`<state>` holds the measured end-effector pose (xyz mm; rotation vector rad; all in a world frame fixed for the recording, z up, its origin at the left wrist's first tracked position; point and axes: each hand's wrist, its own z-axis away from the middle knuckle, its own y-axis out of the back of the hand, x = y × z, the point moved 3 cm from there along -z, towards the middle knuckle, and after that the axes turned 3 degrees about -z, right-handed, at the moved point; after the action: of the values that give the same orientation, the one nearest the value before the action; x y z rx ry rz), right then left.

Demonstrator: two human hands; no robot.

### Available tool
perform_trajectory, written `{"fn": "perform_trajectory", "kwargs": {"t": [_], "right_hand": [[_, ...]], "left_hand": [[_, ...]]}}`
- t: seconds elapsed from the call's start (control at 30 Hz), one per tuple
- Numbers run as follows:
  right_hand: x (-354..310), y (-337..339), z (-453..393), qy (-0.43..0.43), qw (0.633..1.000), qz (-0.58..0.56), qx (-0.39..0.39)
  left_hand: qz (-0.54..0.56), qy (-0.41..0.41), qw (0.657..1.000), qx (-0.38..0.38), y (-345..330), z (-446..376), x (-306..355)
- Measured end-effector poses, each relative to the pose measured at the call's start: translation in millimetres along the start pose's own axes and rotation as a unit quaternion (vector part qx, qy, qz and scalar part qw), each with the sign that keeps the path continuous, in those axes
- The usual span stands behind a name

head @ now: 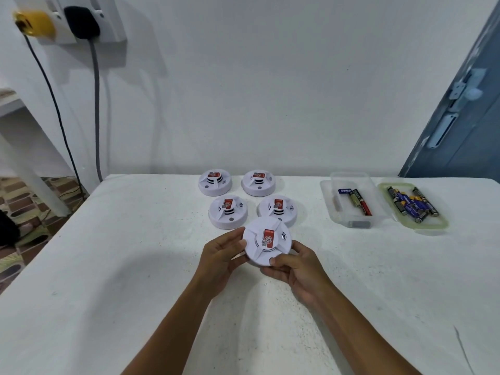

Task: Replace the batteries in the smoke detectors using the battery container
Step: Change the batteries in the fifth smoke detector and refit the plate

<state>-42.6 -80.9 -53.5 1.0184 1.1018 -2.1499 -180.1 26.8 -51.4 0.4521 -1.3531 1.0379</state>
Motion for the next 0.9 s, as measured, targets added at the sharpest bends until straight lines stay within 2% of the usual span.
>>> {"fn": "perform_trajectory", "kwargs": {"t": [0.9], "right_hand": [[0.5,0.1,-3.9,0.011,1.000,0.013,-0.003]], "left_hand": [[0.027,0.000,0.999,-0.017,2.7,-3.5,-6.0]]}}
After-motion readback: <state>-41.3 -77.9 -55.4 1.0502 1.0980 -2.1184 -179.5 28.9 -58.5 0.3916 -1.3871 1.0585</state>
